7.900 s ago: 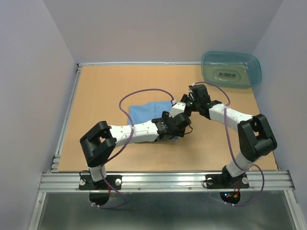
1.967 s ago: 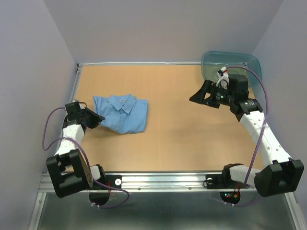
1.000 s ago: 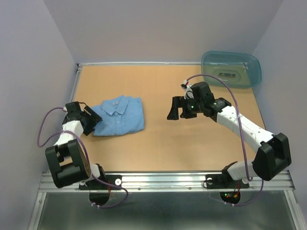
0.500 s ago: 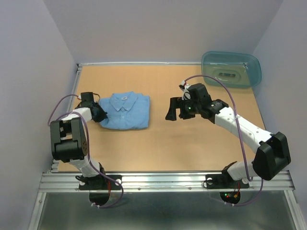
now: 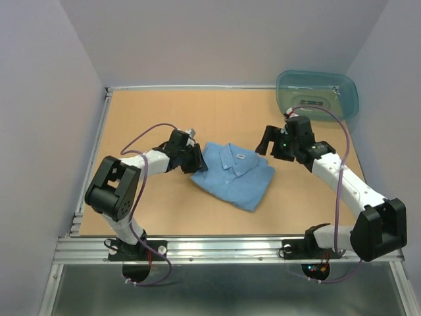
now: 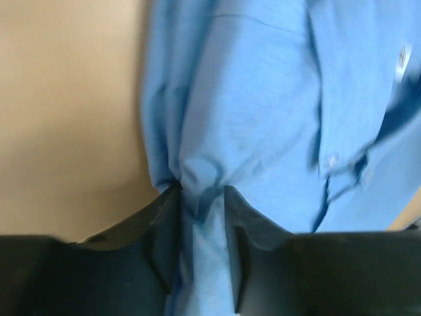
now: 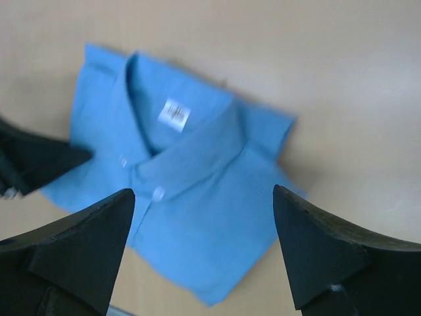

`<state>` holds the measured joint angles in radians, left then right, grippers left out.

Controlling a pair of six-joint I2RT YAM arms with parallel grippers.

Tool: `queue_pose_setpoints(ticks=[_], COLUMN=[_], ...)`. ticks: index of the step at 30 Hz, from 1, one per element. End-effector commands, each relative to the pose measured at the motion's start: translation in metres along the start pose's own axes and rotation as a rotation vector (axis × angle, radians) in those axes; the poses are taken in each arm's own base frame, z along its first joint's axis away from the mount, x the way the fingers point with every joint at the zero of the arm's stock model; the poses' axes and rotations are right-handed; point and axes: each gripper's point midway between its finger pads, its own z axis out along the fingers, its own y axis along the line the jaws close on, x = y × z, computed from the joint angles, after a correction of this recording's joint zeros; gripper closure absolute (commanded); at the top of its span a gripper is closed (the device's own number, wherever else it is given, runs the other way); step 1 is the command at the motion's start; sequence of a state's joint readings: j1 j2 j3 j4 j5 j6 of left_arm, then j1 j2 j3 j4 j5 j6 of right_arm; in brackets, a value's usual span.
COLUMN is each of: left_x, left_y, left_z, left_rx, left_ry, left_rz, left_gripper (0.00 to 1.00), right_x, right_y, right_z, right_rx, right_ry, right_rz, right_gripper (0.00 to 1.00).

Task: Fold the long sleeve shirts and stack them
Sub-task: Fold the shirt

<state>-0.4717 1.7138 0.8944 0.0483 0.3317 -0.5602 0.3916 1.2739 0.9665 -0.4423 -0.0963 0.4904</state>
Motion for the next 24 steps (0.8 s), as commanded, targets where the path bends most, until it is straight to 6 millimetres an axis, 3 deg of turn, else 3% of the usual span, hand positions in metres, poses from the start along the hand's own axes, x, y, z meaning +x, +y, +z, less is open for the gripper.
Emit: queue_pose_setpoints(ticks=[1, 2, 5, 10, 12, 15, 18, 24], left_x=[-0.014, -0.015, -0.023, -0.043, -0.055, -0.063, -0.068, -0.073], left_y=[0.003, 0.001, -0.015, -0.029, -0.036, -0.041, -0.033, -0.035], left_z=[-0.040, -0.044, -0.061, -0.074, -0.074, -0.062, -0.043, -0.014], left_rx=[-0.007, 0.002, 0.051, 0.080, 0.090, 0.100, 0.066, 0.098], left_ry=[-0.094, -0.103, -0.127, -0.173, -0.186, -0.145, -0.120, -0.071], left_rz=[-0.017, -0.017, 0.005, 0.070, 0.133, 0.180, 0.189, 0.205], left_gripper=[0.44, 0.29, 0.19, 0.19, 0.19, 0.21, 0.22, 0.22], right_x=[-0.033, -0.035, -0.035, -0.005, 0.020, 0.057, 0.074, 0.081], right_y=[-0.038, -0.041, -0.044, -0.042, -0.048, -0.059, -0.072, -0.068], right_z=[-0.009, -0.009, -0.005, 0.004, 0.002, 0.002, -0.007, -0.005], right_rx=[0.040, 0.034, 0.007, -0.028, -0.019, 0.009, 0.067, 0.033], right_ry=[-0.084, -0.082, -0.054, 0.036, 0.074, 0.138, 0.110, 0.122], right_rz=[0.054, 0.063, 0.113, 0.218, 0.256, 0.333, 0.391, 0.405], right_gripper=[0.10, 0.11, 0.16, 0.18, 0.18, 0.18, 0.18, 0.20])
